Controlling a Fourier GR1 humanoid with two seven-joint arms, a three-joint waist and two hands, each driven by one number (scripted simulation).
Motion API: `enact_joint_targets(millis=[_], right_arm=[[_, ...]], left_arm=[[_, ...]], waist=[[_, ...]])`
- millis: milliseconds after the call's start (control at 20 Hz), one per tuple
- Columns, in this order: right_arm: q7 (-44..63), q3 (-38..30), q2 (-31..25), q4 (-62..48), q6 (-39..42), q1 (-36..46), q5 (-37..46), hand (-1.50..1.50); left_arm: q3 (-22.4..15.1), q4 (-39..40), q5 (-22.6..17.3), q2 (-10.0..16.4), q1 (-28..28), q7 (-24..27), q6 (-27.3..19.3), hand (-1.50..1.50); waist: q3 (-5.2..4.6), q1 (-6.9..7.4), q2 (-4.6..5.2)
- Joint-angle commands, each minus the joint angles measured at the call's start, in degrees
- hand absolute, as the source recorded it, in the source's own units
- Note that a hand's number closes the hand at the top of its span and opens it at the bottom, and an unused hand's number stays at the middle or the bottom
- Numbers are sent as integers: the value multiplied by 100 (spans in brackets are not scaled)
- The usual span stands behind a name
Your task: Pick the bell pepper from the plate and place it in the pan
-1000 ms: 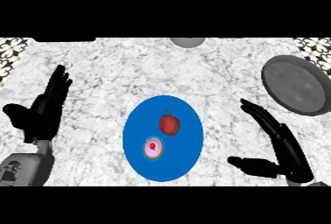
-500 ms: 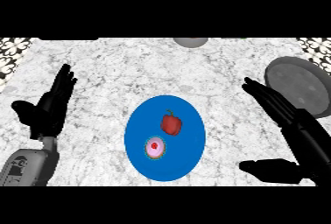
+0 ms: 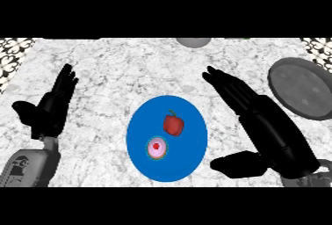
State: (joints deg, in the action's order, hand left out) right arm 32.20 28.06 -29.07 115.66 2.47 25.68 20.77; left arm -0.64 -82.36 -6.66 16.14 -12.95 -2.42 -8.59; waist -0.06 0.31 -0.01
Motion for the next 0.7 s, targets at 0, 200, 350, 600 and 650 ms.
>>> enact_joint_targets(millis=[0, 200, 350, 600, 650], right_arm=[[-77, 96, 582, -250, 325, 179, 61, -150], [474, 586, 1293, -597, 392, 403, 864, -150], [951, 660, 1534, -507, 534, 174, 1048, -150], [737, 327, 1865, -1091, 480, 117, 1463, -150], [385, 255, 1823, -1478, 457, 140, 1524, -150]], left_arm=[[-46, 54, 198, -195, -308, -287, -194, 0], [328, 106, -52, 71, -189, -163, 219, 0], [146, 7, 157, -177, -237, -220, 22, 0], [220, -130, 280, -114, -165, -334, 91, 0], [256, -311, 134, -116, 14, -365, 219, 0]], waist=[[5, -17, 3], [3, -10, 1], [4, -35, -2], [5, -18, 1], [5, 0, 2]])
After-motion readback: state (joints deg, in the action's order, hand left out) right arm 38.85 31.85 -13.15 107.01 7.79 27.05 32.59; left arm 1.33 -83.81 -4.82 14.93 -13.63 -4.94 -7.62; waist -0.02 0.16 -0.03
